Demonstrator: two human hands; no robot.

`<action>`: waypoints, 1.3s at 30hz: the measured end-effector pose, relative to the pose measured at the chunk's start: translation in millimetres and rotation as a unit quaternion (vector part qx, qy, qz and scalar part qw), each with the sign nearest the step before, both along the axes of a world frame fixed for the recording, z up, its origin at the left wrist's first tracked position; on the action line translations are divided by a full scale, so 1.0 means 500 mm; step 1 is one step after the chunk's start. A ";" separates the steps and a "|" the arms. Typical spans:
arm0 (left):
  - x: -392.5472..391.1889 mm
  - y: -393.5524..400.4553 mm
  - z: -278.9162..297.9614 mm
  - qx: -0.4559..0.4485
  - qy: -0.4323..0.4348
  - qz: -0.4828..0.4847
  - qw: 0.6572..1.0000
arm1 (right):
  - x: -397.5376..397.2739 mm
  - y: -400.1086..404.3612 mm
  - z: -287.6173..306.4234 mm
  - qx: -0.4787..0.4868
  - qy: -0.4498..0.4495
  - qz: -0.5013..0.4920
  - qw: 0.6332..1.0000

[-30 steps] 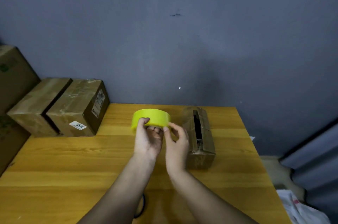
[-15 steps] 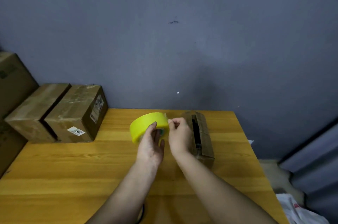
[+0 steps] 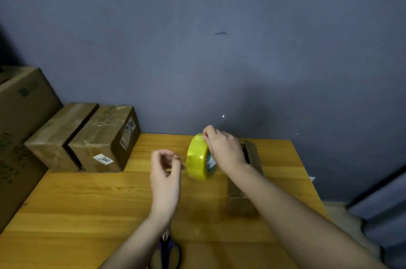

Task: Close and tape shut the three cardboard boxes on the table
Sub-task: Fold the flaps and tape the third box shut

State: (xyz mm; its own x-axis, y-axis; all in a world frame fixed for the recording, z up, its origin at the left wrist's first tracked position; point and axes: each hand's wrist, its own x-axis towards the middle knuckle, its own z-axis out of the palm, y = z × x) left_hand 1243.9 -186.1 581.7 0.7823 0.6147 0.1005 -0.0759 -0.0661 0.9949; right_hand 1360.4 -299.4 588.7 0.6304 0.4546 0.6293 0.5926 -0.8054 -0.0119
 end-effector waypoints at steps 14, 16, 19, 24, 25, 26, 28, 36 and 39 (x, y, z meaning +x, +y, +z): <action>0.078 -0.011 0.033 -0.081 0.122 -0.281 0.948 | 0.014 -0.055 0.043 0.224 0.331 0.025 0.916; 0.072 -0.007 0.040 -0.104 0.133 -0.313 0.935 | 0.019 -0.063 0.046 0.317 0.406 0.056 0.855; 0.065 -0.008 0.039 -0.060 0.135 -0.331 0.932 | 0.015 -0.075 0.044 0.356 0.455 0.048 0.815; 0.055 -0.026 0.034 0.070 0.134 -0.302 0.941 | -0.013 -0.076 0.027 0.210 0.293 -0.050 0.932; 0.056 -0.027 0.035 0.077 0.139 -0.294 0.942 | -0.021 -0.073 0.023 0.171 0.245 -0.058 0.952; 0.056 -0.031 0.040 0.062 0.147 -0.292 0.943 | -0.027 -0.073 0.019 0.146 0.199 -0.051 0.968; 0.058 -0.043 0.048 -0.011 0.158 -0.291 0.944 | -0.030 -0.075 0.010 0.117 0.138 -0.027 0.983; 0.050 -0.059 0.064 -0.107 0.177 -0.302 0.931 | -0.032 -0.092 -0.002 0.143 0.106 -0.020 0.984; 0.057 -0.067 0.038 0.072 0.202 -0.266 0.940 | -0.018 -0.092 -0.002 0.289 0.295 -0.066 0.908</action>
State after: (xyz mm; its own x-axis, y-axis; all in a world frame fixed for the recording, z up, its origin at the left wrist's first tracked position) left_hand 1272.2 -219.4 600.7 0.9674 0.1284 -0.2183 0.2454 -0.2625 0.9332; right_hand 1351.4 -345.1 587.7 0.9604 0.0518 0.2738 0.2446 -0.6274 -0.7392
